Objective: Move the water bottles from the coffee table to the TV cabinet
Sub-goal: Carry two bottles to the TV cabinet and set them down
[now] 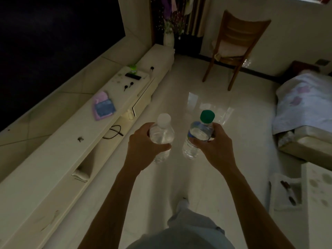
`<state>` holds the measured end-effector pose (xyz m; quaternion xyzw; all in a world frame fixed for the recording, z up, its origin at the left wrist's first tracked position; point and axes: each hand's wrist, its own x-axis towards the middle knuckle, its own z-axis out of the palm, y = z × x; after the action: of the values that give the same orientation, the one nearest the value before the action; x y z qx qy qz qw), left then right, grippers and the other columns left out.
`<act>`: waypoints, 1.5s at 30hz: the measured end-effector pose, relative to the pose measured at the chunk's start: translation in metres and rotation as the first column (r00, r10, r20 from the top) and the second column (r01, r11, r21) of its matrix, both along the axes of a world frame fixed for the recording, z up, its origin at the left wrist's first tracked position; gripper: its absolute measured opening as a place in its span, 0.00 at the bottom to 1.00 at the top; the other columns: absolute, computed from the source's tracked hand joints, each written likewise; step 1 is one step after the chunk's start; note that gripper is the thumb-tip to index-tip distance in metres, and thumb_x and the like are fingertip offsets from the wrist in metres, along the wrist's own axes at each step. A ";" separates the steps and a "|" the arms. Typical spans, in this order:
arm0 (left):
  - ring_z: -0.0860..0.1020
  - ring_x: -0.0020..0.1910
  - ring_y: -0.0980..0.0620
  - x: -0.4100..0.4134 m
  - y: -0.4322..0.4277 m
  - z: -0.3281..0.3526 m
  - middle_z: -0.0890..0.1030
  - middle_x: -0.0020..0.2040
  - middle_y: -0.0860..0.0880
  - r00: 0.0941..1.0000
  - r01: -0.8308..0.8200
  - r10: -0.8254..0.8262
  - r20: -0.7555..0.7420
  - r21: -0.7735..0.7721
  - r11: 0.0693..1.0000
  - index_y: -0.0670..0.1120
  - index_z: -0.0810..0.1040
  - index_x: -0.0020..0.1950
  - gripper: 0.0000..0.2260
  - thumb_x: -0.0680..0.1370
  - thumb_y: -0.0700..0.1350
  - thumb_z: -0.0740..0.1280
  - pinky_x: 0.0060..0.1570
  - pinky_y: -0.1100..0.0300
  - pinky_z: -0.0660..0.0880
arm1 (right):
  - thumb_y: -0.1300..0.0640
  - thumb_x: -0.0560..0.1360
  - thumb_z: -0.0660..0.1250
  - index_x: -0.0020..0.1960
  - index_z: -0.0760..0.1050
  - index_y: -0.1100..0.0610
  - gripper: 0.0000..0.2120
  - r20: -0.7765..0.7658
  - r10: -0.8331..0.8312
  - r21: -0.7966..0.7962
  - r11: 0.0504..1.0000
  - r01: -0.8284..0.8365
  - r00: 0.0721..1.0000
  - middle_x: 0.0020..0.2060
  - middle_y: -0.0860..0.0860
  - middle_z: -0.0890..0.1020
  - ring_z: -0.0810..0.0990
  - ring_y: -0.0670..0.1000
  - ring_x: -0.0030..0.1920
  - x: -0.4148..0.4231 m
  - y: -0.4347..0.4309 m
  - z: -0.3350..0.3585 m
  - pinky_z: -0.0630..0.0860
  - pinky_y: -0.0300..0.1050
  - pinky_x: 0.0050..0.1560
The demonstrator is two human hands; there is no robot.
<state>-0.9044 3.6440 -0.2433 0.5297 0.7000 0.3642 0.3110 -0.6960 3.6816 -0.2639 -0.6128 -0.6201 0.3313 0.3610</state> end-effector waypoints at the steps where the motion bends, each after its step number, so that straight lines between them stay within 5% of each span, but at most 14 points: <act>1: 0.79 0.49 0.54 0.005 0.015 0.002 0.82 0.51 0.53 1.000 -0.011 0.011 0.001 0.002 1.000 0.48 0.76 0.61 0.30 0.62 0.49 0.80 0.51 0.61 0.76 | 0.48 0.66 0.78 0.65 0.71 0.56 0.33 0.010 0.009 0.012 1.000 -0.009 1.000 0.51 0.43 0.79 0.81 0.45 0.48 0.005 0.016 0.001 0.73 0.31 0.48; 7: 0.77 0.45 0.57 0.034 0.089 0.011 0.78 0.47 0.55 0.997 -0.081 0.081 -0.005 0.039 0.996 0.46 0.75 0.59 0.28 0.62 0.48 0.80 0.46 0.67 0.72 | 0.49 0.66 0.78 0.65 0.71 0.55 0.32 0.003 0.066 0.015 0.998 -0.066 0.998 0.53 0.45 0.81 0.81 0.45 0.49 0.028 0.100 0.013 0.76 0.37 0.51; 12: 0.75 0.43 0.66 0.044 0.134 0.012 0.76 0.43 0.62 0.997 -0.078 0.077 0.031 0.019 0.997 0.55 0.73 0.53 0.23 0.63 0.48 0.79 0.41 0.73 0.69 | 0.49 0.65 0.79 0.65 0.71 0.54 0.32 -0.002 0.077 -0.006 0.997 -0.077 0.997 0.54 0.45 0.81 0.80 0.45 0.50 0.034 0.153 0.015 0.76 0.37 0.51; 21: 0.77 0.45 0.59 0.021 0.236 -0.006 0.79 0.46 0.57 0.996 -0.087 0.086 0.037 0.024 0.996 0.50 0.76 0.56 0.25 0.62 0.48 0.80 0.46 0.67 0.73 | 0.47 0.65 0.78 0.65 0.70 0.53 0.32 0.038 0.091 -0.029 0.996 -0.090 0.995 0.55 0.46 0.81 0.80 0.44 0.49 0.012 0.248 0.006 0.74 0.33 0.49; 28: 0.77 0.45 0.61 -0.019 0.343 -0.009 0.80 0.47 0.55 0.996 -0.032 0.033 0.078 -0.008 0.999 0.50 0.76 0.56 0.26 0.61 0.50 0.80 0.44 0.68 0.72 | 0.50 0.66 0.78 0.66 0.70 0.55 0.32 0.043 0.051 -0.041 0.998 -0.049 0.998 0.57 0.50 0.81 0.81 0.47 0.53 -0.029 0.343 0.016 0.79 0.50 0.57; 34: 0.79 0.49 0.54 -0.048 0.424 -0.007 0.81 0.50 0.55 0.996 0.005 -0.003 0.090 -0.018 1.000 0.52 0.76 0.59 0.29 0.60 0.52 0.80 0.51 0.55 0.78 | 0.48 0.66 0.78 0.66 0.70 0.56 0.33 0.037 -0.009 -0.034 0.999 0.011 0.999 0.57 0.50 0.81 0.81 0.49 0.53 -0.058 0.414 0.027 0.79 0.48 0.56; 45: 0.79 0.53 0.52 -0.054 0.542 -0.020 0.81 0.53 0.53 0.992 0.003 0.005 0.129 -0.062 0.998 0.50 0.76 0.60 0.30 0.61 0.50 0.80 0.54 0.54 0.78 | 0.51 0.66 0.78 0.66 0.70 0.56 0.32 0.035 -0.022 -0.083 0.996 0.024 0.999 0.57 0.49 0.81 0.80 0.49 0.55 -0.062 0.523 0.009 0.80 0.53 0.56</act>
<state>-0.9585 4.1861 -0.2629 0.4947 0.6898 0.3760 0.3716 -0.7576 4.2047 -0.2548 -0.6399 -0.6048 0.3420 0.3283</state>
